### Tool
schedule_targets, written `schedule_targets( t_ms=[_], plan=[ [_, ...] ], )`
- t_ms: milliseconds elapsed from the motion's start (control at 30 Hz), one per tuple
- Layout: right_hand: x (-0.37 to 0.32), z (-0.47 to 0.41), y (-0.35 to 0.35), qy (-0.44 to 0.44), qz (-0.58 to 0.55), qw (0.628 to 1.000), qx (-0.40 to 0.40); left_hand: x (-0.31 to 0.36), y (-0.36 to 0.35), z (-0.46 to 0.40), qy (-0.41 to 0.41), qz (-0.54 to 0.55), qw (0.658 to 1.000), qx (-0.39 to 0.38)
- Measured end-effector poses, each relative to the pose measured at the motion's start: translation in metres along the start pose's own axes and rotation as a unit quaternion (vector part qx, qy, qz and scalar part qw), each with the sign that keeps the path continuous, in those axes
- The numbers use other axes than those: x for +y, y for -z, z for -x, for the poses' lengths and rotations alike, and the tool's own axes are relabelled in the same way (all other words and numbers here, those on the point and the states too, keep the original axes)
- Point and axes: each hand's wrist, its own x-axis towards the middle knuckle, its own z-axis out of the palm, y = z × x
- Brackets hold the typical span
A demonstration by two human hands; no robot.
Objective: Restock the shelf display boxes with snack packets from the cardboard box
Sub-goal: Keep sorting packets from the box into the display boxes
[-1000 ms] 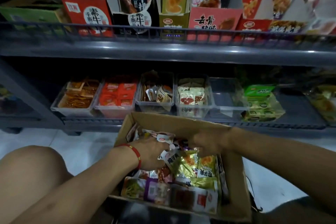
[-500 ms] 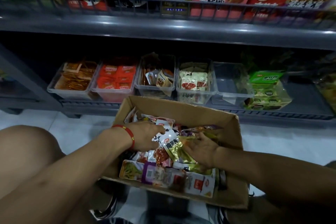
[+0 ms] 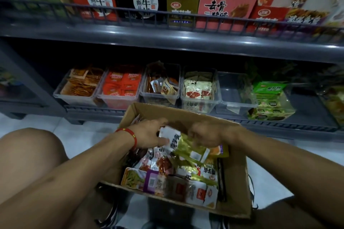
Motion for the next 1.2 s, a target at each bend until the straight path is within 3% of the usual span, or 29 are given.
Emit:
schedule_targets(
  t_ms=[100,200,333,433,600,833,1033,1133,1200],
  plan=[
    [0.008,0.015,0.029,0.040,-0.219,0.974,0.051,0.002,0.002,0.001,-0.001,0.189,0.978,0.089],
    [0.011,0.027,0.038,0.049,-0.425,0.901,0.073,0.005,0.013,0.004,0.019,0.384,0.911,0.151],
    [0.006,0.035,0.053,0.028,-0.579,0.803,0.139,0.002,0.034,0.011,0.002,0.493,0.843,0.215],
    [0.009,0.045,0.065,0.018,-0.599,0.781,0.175,0.000,0.043,0.016,-0.010,0.554,0.799,0.232],
    [0.011,0.058,0.082,0.056,-0.612,0.759,0.214,0.002,0.051,0.016,-0.052,0.573,0.778,0.254],
    [-0.034,0.046,0.054,0.090,-0.657,0.740,0.115,0.028,0.044,0.017,-0.080,0.630,0.743,0.214],
    [-0.062,0.033,0.042,0.040,-0.584,0.777,0.231,0.026,0.039,0.008,-0.020,0.690,0.683,0.239],
    [-0.063,0.034,0.048,0.047,-0.607,0.742,0.279,0.028,0.042,0.011,-0.014,0.712,0.661,0.239],
    [-0.065,0.035,0.051,0.052,-0.628,0.720,0.293,0.034,0.043,0.013,-0.020,0.681,0.688,0.250]
  ],
)
